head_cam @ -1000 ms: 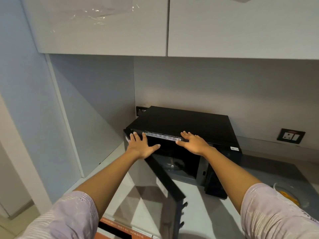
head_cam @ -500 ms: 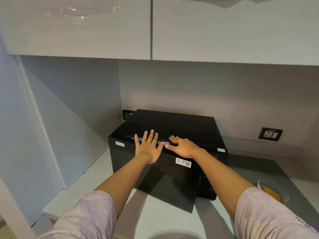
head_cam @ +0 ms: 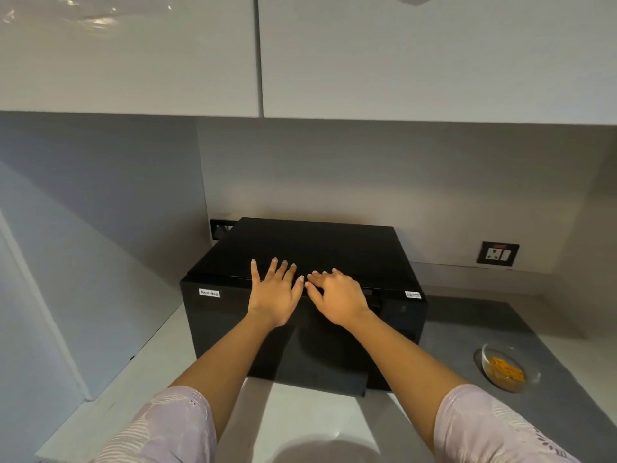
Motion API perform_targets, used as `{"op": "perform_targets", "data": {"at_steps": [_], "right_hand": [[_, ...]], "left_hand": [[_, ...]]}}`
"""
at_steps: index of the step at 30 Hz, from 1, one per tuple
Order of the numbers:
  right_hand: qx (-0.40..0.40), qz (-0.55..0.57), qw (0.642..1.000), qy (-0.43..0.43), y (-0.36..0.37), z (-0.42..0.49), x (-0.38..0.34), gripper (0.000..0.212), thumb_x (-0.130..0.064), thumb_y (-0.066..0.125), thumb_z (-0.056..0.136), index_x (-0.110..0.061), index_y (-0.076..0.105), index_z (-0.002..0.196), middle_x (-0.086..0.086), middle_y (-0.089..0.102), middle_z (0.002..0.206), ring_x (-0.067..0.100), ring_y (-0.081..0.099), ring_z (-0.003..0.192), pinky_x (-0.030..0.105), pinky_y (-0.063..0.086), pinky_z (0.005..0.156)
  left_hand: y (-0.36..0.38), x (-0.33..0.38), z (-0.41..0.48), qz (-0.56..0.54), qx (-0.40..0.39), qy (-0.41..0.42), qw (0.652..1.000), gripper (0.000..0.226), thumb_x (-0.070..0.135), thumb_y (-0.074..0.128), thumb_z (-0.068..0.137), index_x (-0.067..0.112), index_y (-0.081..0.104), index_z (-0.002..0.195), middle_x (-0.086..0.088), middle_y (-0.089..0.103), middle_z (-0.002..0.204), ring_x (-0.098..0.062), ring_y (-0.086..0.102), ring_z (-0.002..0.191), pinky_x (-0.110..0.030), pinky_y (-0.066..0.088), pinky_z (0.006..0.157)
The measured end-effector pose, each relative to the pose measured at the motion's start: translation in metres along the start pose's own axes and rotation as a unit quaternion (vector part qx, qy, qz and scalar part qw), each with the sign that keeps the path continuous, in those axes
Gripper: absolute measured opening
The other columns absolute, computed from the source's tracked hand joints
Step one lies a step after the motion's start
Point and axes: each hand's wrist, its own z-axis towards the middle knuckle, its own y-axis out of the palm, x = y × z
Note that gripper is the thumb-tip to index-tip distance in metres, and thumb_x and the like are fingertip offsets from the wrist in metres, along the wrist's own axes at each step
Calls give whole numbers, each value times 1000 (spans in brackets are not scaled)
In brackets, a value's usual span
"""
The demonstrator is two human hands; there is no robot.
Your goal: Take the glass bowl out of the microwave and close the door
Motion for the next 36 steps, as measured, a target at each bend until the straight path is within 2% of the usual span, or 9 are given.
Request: {"op": "perform_targets", "data": {"at_steps": [2,4,7,12,17,22,28,32,36], "right_hand": [[51,3,999,-10,5,-1,0,39,-38,40,100,-20,61,127,-1,67,126,16,62,115,34,50,98],[89,-13,996,-18,8,-1,0,36,-37,40,99,-19,66,115,-2,73,106,12,69,94,28,58,74],[121,-58,990,-31,11,-1,0,35,-35,39,99,-19,70,98,-4,72,85,9,66,71,24,54,55],[148,-98,983,-39,13,6,4,37,-33,40,98,-19,69,81,-5,66,69,10,59,56,27,50,49],[182,-139,972,-48,20,9,6,35,-31,45,96,-19,68,73,-4,65,63,12,59,54,28,46,48],[187,-129,972,-53,25,9,7,34,-32,42,97,-20,67,78,-4,65,68,12,60,58,28,46,51],[137,-83,987,-19,21,10,5,23,-33,39,97,-22,59,101,-4,60,88,7,56,66,19,44,49],[95,-56,994,7,19,6,4,28,-34,35,99,-22,54,118,-2,57,110,8,59,88,21,53,62],[22,56,997,48,9,2,3,32,-35,37,101,-23,51,127,-3,52,127,10,55,109,29,54,80]], "left_hand": [[3,-2,0,-11,23,8,1000,61,47,10,100,19,32,149,-4,34,157,-22,16,150,-55,-5,120],[6,-4,2,-19,46,18,999,59,45,12,100,18,37,147,-5,39,154,-21,24,148,-50,2,122],[11,-5,3,-31,77,27,996,57,42,16,101,16,44,143,-6,47,149,-20,35,143,-44,16,122],[16,-5,9,-59,126,24,990,56,41,21,100,12,60,128,-10,63,132,-23,54,129,-39,39,110],[17,-7,15,-65,152,41,985,57,39,20,100,10,65,119,-10,69,119,-24,64,113,-37,49,99],[19,-7,12,-48,146,43,987,56,38,20,100,10,63,123,-12,67,124,-25,61,118,-38,46,103],[15,-4,10,-32,101,30,994,54,40,18,102,16,50,139,-7,50,146,-24,44,138,-41,35,114],[11,-4,5,-49,44,17,998,59,47,13,101,19,37,147,-4,38,155,-22,30,145,-44,24,118],[5,-10,-3,-79,19,26,996,71,58,11,97,15,17,153,-5,19,162,-21,11,151,-47,8,123]]}}
